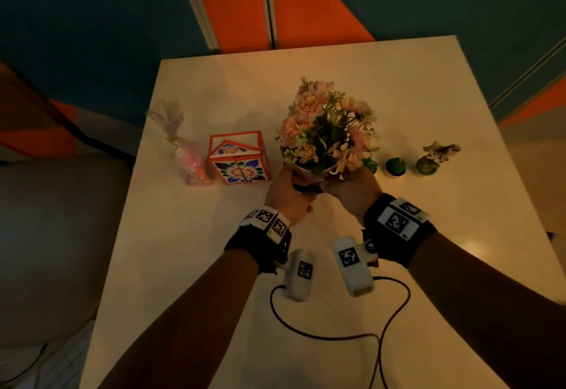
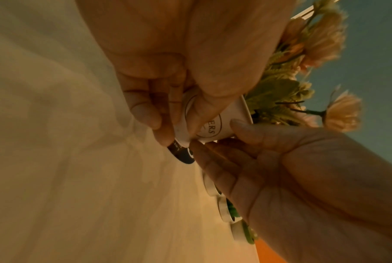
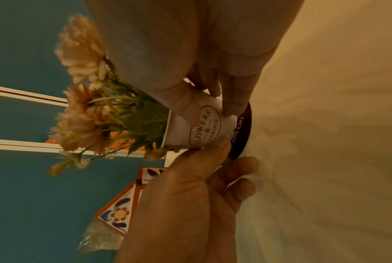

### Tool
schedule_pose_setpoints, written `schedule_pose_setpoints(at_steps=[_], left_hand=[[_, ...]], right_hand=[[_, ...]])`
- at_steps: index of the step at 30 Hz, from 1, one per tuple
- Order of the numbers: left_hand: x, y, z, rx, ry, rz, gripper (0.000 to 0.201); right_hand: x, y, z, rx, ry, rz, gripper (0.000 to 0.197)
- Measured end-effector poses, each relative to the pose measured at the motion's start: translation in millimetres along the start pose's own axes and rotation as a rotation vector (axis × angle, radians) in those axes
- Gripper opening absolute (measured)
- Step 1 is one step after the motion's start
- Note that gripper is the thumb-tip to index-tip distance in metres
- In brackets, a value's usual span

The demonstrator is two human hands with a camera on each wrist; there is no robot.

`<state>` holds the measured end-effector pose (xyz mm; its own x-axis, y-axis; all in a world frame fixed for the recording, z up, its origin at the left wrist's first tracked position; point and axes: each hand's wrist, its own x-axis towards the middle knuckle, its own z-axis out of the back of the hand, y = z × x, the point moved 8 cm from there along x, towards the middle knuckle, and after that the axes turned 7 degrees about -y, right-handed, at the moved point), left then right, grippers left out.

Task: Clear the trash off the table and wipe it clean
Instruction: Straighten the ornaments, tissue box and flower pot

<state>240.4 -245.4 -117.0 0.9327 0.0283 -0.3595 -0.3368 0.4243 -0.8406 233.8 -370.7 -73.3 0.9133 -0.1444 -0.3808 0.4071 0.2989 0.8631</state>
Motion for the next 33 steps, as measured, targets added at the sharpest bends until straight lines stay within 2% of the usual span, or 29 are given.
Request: schedule_pose_setpoints(at_steps=[2,7,9,11,13,15,18,22,26,30,33], left_hand=[[4,2,0,0.003,-0.021,0.023,0.028],[8,1,-4,0.014,-0.046,0.031,0.030],[7,0,-3,0.013,-0.058,0.028,0.031],[4,3,1,0.039,-0.085,0.027,0.032],[-7,7,3,0.125,-0.125,0.029,0.037],[-21,3,-6,0.321,-0.132,-0.064,0.039],[-36,-18,-42,0.530,-0.035,-0.284,0.038],[-27,-50,-83,0.669,0.060,-0.436,0.052],[-6,-64,-107,0.770,0.091,-0.424,0.062],[14,-62,-113,0.830,0.082,-0.336,0.062],[21,-63,-116,0.825,0.064,-0.338,0.056]], right_hand=[[4,-1,-2,-0.054,0.037,0.000,0.030],[11,-4,-1,-0.009,0.062,-0.041,0.025],[11,-8,-1,-0.025,0.092,-0.034,0.031],[10,-20,5,-0.033,0.102,-0.040,0.046],[5,-43,20,-0.006,0.078,-0.113,0.057],[-3,-70,41,-0.007,0.062,-0.190,0.052],[-10,-80,79,-0.329,0.019,-0.100,0.039],[9,-61,99,-0.744,0.002,0.022,0.064],[28,-54,101,-0.869,0.058,0.009,0.081],[45,-61,104,-0.907,0.110,-0.033,0.082],[55,-70,104,-0.925,0.146,-0.057,0.078]])
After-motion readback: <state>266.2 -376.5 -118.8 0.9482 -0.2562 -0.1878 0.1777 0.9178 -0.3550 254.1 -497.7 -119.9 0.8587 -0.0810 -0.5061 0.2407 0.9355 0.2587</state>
